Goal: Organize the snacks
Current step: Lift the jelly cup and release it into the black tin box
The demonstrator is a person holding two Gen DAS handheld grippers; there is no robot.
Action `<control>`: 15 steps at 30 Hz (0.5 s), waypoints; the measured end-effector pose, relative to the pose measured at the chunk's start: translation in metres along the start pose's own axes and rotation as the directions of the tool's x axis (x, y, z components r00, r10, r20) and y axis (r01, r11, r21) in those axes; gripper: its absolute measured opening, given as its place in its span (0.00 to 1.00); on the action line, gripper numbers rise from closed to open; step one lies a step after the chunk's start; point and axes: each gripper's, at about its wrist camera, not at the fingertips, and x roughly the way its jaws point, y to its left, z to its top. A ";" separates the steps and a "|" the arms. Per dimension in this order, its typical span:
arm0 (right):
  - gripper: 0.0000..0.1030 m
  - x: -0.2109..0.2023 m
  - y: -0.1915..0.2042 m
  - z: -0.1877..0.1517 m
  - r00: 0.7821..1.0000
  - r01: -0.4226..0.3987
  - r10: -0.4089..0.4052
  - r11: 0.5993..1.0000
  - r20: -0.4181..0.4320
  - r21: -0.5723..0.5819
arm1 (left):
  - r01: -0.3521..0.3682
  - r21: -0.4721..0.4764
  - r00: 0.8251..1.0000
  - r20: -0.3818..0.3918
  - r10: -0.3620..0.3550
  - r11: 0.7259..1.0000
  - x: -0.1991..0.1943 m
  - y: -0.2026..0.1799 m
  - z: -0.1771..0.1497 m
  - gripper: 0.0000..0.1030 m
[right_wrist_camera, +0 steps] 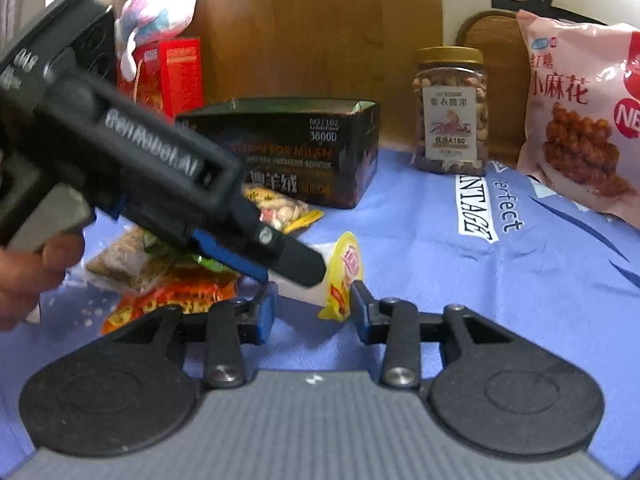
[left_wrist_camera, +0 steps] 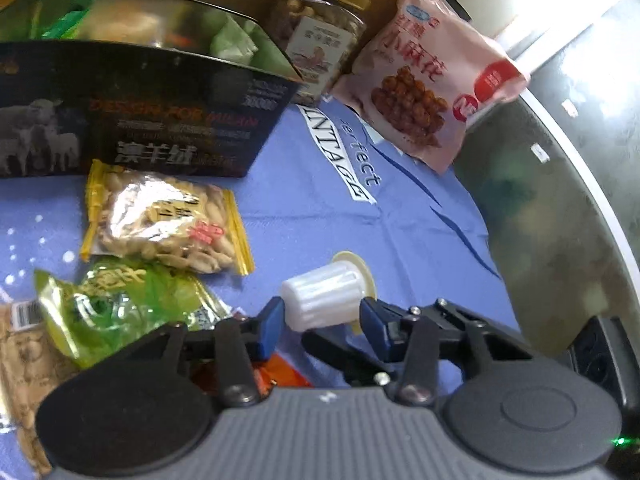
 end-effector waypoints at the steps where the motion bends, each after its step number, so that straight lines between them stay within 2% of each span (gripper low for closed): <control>1: 0.35 -0.002 -0.001 0.002 1.000 -0.010 0.010 1.000 0.015 0.024 | 0.004 -0.007 1.000 0.014 -0.004 1.000 -0.006 0.000 0.002 0.40; 3: 0.28 -0.005 0.001 0.011 0.999 -0.010 0.008 1.000 0.051 0.026 | 0.016 0.002 0.998 0.064 -0.016 1.000 -0.022 -0.001 0.011 0.40; 7: 0.28 -0.002 0.007 0.045 0.990 -0.001 0.002 1.000 0.139 -0.006 | 0.022 0.031 0.986 0.165 -0.026 0.999 -0.054 -0.003 0.038 0.40; 11: 0.28 0.020 0.012 0.088 0.979 0.008 -0.001 0.999 0.206 -0.035 | -0.014 0.034 0.972 0.236 0.005 0.999 -0.068 0.003 0.075 0.41; 13: 0.30 0.036 0.011 0.105 0.977 0.017 -0.007 0.999 0.212 -0.046 | -0.028 0.015 0.969 0.248 0.023 1.000 -0.064 0.012 0.092 0.41; 15: 0.30 0.053 0.010 0.117 0.982 0.028 -0.020 0.999 0.187 -0.042 | -0.059 -0.007 0.965 0.254 0.059 0.998 -0.055 0.021 0.105 0.49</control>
